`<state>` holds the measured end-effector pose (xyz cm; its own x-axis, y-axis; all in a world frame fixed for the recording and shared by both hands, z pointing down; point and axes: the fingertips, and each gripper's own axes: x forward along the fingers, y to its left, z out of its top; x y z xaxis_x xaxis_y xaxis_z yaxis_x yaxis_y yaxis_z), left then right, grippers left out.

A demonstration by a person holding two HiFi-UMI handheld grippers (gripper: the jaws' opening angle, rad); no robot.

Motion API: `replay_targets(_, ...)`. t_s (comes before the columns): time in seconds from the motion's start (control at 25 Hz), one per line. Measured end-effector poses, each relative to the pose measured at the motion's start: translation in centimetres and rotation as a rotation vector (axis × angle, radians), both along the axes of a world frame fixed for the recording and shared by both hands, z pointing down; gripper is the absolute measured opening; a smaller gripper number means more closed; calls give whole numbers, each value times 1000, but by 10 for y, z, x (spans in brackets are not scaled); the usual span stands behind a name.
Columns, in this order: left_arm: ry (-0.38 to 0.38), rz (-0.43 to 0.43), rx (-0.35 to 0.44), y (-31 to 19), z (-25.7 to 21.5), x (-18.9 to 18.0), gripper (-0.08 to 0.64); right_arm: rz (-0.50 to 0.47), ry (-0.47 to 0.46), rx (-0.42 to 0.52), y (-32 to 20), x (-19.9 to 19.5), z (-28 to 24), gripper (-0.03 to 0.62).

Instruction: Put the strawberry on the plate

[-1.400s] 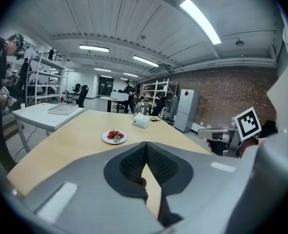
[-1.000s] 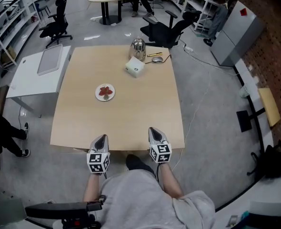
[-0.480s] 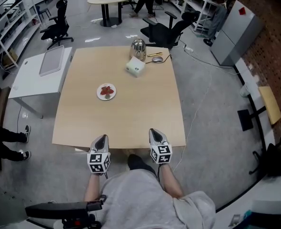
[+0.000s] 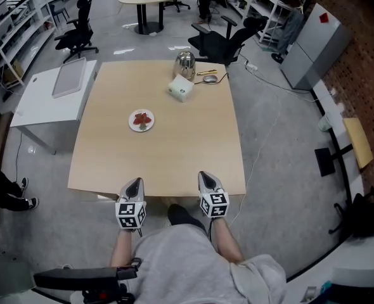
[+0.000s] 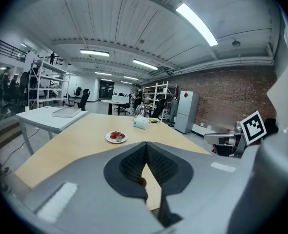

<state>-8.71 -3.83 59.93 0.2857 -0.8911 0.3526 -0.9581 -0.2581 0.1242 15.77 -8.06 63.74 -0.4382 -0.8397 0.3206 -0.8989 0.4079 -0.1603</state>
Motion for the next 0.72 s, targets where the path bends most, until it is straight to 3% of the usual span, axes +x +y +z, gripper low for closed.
replay_targets(0.72, -2, -3, -7, -6, 1, -6, 18, 1, -2, -12, -4, -6, 4, 6)
